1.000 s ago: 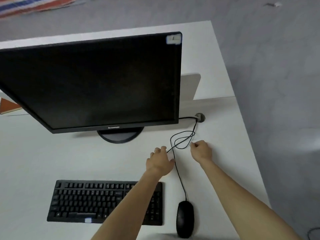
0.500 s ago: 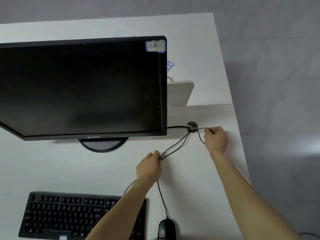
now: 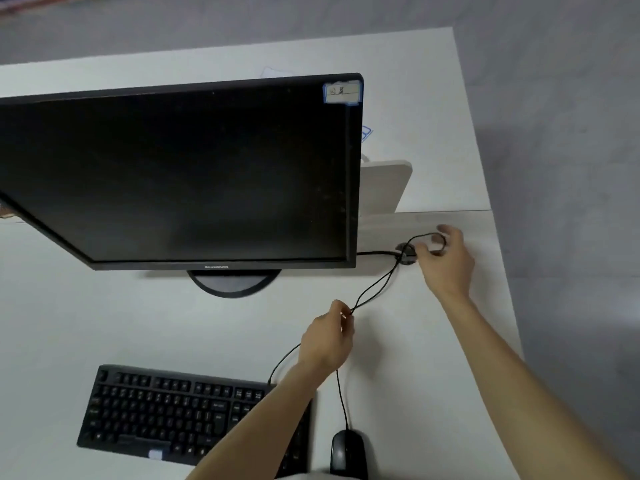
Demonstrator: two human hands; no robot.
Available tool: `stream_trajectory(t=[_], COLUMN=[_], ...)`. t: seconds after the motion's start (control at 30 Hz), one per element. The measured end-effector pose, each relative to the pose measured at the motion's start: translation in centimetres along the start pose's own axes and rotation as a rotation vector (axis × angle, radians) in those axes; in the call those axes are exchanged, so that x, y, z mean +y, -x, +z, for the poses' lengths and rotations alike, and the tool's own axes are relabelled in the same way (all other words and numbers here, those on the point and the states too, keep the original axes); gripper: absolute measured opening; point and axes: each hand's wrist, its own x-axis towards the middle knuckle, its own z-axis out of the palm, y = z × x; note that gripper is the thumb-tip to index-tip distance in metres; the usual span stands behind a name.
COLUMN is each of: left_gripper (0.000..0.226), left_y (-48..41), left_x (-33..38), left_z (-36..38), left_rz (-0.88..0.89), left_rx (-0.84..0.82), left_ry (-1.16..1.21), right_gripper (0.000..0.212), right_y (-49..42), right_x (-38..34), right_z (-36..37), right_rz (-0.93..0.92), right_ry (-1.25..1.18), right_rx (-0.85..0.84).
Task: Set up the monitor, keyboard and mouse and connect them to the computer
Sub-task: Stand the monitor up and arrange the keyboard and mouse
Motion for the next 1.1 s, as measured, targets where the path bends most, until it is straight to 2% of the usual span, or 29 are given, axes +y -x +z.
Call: stream_trajectory(t=[0.03, 0.1, 0.17, 0.23, 0.3, 0.43, 0.5, 0.63, 0.73, 0.8, 0.93, 1.03, 1.1], left_gripper=[0.014, 0.017, 0.020, 0.020, 0.016, 0.018, 0.022, 0.021, 0.019, 0.023, 0.030, 0.031, 0.033], left_y=[-0.2, -0.6, -1.1, -1.5, -1.7, -1.7, -2.0, -2.2, -2.3, -2.4, -2.8, -2.8, -2.8], left_x=[0.5, 1.4, 2.0, 2.2, 2.1, 1.2, 0.9, 0.9, 1.2, 1.5, 1.8, 1.7, 1.6], left_z=[0.1, 0.2, 0.4, 0.3, -0.1, -0.8, -1.2, -1.1, -0.9, -1.0, -0.5, 0.5, 0.8], left_rz=[-0.009, -0.030, -0.045, -0.073, -0.102, -0.144, -0.144, -0.091, -0.085, -0.089, -0.038, -0.043, -0.064], left_rx=[-0.013, -0.062, -0.103, -0.131, -0.178, -0.232, -0.231, -0.199, -0.143, -0.123, -0.165, -0.159, -0.147], left_ry=[0.015, -0.010, -0.116, -0.214, -0.367, -0.568, -0.564, -0.478, -0.342, -0.289, -0.260, -0.277, -0.299], right_gripper=[0.050, 0.053, 0.045, 0.032, 0.025, 0.034, 0.035, 0.035, 0.028, 0.034, 0.040, 0.046, 0.051], right_y=[0.8, 2.1, 2.5, 2.5, 2.1, 0.6, -0.4, -1.8, -2.6, -2.8, -2.8, -2.4, -1.4], right_x=[0.2, 1.1, 2.4, 2.8, 2.3, 0.9, 0.1, -1.7, -2.0, -1.3, -0.4, 0.0, 0.8], right_z=[0.1, 0.6, 1.2, 1.6, 1.4, -0.2, -0.7, 0.3, 2.0, 2.8, 3.0, 2.1, 0.9], right_rz=[-0.060, -0.172, -0.233, -0.256, -0.197, 0.077, 0.086, -0.009, -0.004, 0.011, 0.003, -0.047, -0.072], right_ry=[-0.029, 0.091, 0.274, 0.320, 0.273, 0.223, 0.314, 0.661, 0.732, 0.770, 0.871, 0.757, 0.596], right_rx=[0.020, -0.027, -0.073, -0.042, -0.013, 0.040, -0.017, -0.295, -0.469, -0.548, -0.483, -0.493, -0.354])
